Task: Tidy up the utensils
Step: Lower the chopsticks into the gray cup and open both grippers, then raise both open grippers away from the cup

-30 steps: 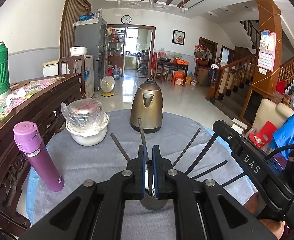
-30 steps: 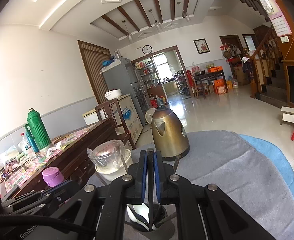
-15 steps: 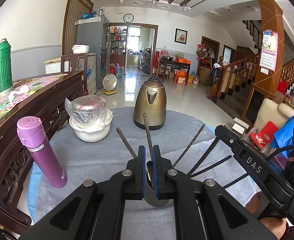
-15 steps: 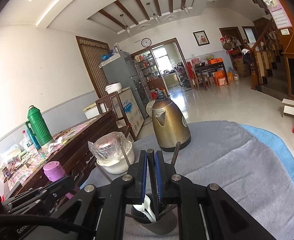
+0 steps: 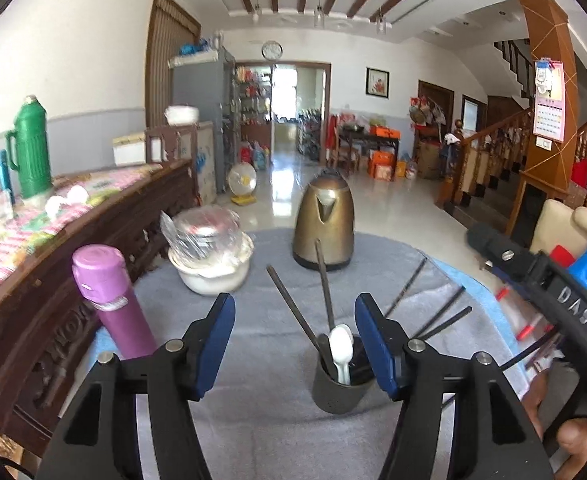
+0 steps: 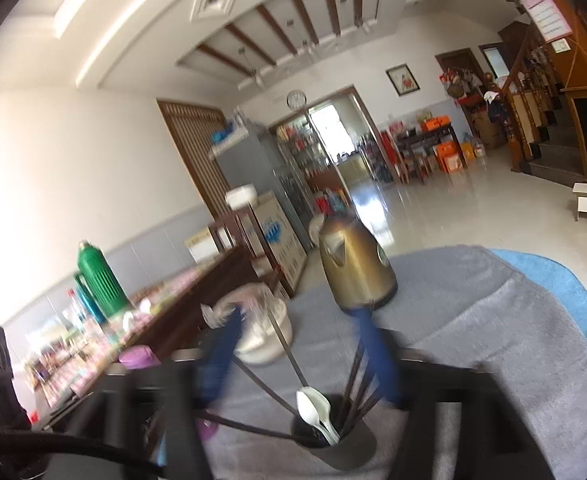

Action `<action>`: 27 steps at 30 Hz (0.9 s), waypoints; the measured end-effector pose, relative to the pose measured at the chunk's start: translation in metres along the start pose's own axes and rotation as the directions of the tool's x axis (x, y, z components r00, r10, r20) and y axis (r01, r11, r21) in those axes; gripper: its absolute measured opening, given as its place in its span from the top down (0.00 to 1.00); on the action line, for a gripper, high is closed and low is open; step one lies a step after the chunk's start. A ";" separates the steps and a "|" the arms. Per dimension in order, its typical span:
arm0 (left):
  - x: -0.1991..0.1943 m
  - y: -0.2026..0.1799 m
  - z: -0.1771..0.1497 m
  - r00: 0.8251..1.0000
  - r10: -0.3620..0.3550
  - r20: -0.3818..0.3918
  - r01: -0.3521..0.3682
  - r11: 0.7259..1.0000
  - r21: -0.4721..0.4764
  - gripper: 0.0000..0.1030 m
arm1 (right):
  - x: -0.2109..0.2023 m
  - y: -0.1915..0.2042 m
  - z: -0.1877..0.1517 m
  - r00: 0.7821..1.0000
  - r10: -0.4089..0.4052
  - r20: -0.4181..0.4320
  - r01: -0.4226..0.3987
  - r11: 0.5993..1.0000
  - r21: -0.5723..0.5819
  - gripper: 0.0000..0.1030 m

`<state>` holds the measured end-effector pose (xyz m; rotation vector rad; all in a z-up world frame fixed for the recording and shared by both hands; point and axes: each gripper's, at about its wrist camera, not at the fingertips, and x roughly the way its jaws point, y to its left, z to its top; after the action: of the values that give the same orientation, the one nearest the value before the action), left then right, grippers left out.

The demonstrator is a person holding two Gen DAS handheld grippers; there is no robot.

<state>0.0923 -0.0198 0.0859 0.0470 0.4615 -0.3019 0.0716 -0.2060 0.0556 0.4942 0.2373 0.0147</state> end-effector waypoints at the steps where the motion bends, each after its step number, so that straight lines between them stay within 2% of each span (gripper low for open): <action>1: -0.002 -0.001 0.000 1.000 0.010 0.003 -0.010 1.000 0.010 0.30 | -0.003 0.001 0.001 1.000 -0.001 0.010 0.001 1.000 -0.009 0.33; 2: -0.005 -0.002 0.000 1.000 0.023 0.004 -0.023 0.999 0.023 0.23 | -0.007 0.002 0.003 1.000 -0.006 0.018 0.007 1.000 -0.028 0.33; 5: -0.013 -0.005 -0.003 0.998 0.057 0.013 -0.058 0.997 0.051 0.21 | -0.016 0.001 0.004 0.999 -0.016 0.029 0.017 0.998 -0.056 0.33; 8: -0.014 -0.007 -0.009 0.997 0.077 -0.015 -0.076 0.994 0.077 0.14 | -0.024 -0.003 0.001 1.000 -0.027 0.016 0.028 0.997 -0.073 0.33; 18: -0.009 -0.006 -0.033 0.984 0.123 -0.129 -0.112 0.990 0.085 0.12 | -0.054 -0.018 -0.015 0.994 -0.092 -0.054 0.081 0.981 -0.174 0.33; 27: -0.003 -0.001 -0.058 0.964 0.177 -0.197 -0.162 0.983 0.090 0.12 | -0.059 -0.027 -0.045 0.973 -0.150 -0.176 0.108 0.967 -0.231 0.33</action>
<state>0.0647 -0.0131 0.0353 0.1892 0.6465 -0.1450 0.0029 -0.2133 0.0176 0.2552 0.4519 -0.0389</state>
